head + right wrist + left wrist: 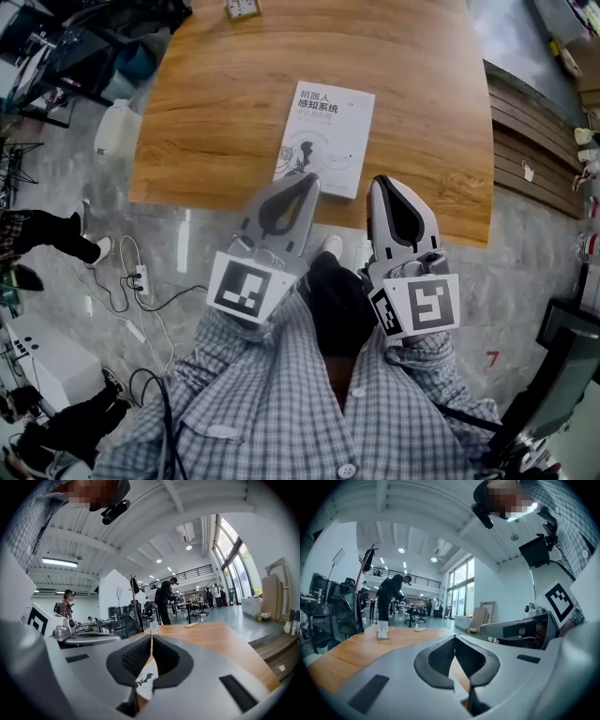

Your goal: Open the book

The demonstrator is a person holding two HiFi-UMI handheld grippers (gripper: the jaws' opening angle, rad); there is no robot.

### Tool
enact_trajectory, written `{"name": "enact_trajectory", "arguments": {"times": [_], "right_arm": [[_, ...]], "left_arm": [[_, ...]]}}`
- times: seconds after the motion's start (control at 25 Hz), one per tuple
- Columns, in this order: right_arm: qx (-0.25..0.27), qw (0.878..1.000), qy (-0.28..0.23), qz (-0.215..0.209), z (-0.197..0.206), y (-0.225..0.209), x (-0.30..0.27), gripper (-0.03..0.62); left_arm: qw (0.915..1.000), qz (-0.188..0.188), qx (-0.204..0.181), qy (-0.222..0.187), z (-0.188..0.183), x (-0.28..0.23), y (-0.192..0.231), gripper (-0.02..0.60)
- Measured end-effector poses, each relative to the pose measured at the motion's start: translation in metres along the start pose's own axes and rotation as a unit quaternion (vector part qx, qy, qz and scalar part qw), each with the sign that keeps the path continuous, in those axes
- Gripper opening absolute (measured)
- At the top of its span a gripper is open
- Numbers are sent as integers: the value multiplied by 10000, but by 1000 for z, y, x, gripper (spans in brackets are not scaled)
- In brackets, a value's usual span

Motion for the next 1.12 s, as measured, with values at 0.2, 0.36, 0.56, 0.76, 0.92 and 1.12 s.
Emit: {"name": "enact_trajectory", "arguments": {"times": [0.2, 0.36, 0.56, 0.76, 0.92, 1.12], "right_arm": [[-15, 10000, 39, -66, 7, -26, -17, 25], [-88, 9998, 140, -122, 13, -28, -18, 25], [-119, 9996, 228, -125, 19, -25, -19, 26], [-23, 9995, 305, -22, 20, -30, -36, 26], [20, 9992, 402, 72, 19, -27, -47, 26], [84, 9983, 532, 205, 15, -27, -73, 26]], "left_arm": [[10000, -69, -42, 17, 0, -31, 1, 9], [9999, -105, 17, 54, 3, -37, 0, 9], [9997, -134, 2, 226, 10, -34, 6, 9], [9996, -34, 4, 264, 6, -49, 22, 9], [9995, 79, 29, 291, 2, -54, 37, 9], [9992, 265, 145, 271, -10, -67, 60, 9]]}}
Point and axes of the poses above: the fingertips, and each gripper's own axes: x backward along the fingers, y to its left, z out of its underside, the point moved 8 cm from there along x, backward along the fingers, and after that the axes turned 15 degrees about x, right-handed, at the moved point
